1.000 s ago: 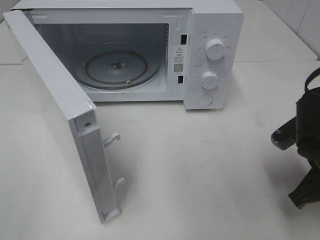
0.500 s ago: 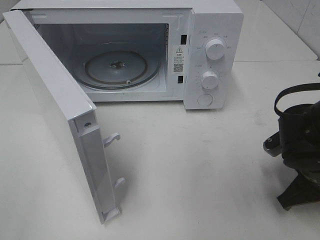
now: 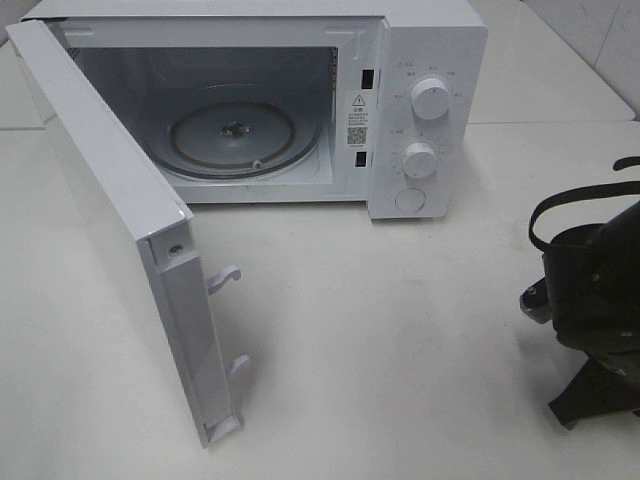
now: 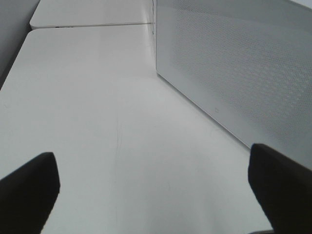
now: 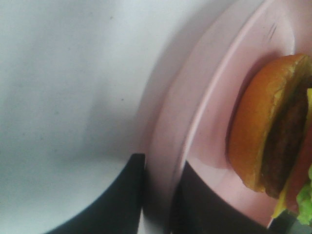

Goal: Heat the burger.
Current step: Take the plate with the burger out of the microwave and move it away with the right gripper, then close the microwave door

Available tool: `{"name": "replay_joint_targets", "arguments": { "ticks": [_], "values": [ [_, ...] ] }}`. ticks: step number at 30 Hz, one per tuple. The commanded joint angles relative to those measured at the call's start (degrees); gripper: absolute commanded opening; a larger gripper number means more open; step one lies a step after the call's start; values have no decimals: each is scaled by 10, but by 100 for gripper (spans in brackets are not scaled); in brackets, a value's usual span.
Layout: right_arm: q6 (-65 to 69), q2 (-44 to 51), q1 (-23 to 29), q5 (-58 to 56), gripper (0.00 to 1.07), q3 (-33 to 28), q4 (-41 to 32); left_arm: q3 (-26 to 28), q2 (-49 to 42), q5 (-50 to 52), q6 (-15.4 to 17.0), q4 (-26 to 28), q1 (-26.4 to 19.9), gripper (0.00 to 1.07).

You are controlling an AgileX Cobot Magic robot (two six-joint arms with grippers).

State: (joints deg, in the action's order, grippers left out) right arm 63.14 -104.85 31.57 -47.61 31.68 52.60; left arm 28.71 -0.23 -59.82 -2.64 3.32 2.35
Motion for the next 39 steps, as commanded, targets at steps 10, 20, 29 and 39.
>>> {"name": "replay_joint_targets", "arguments": {
  "ticks": [10, 20, 29, 39],
  "values": [
    [-108, 91, -1, -18, 55, 10, -72, -2, -12, 3, 5, -1, -1, 104],
    [-339, 243, -1, -18, 67, 60, -242, -2, -12, 3, 5, -1, -1, 104],
    [-484, 370, -1, -22, 72, 93, -368, -2, -12, 3, 5, -1, -1, 104],
    [-539, 502, -1, -28, 76, 93, -460, -2, -12, 3, 5, -1, -1, 104]
  ]
}}
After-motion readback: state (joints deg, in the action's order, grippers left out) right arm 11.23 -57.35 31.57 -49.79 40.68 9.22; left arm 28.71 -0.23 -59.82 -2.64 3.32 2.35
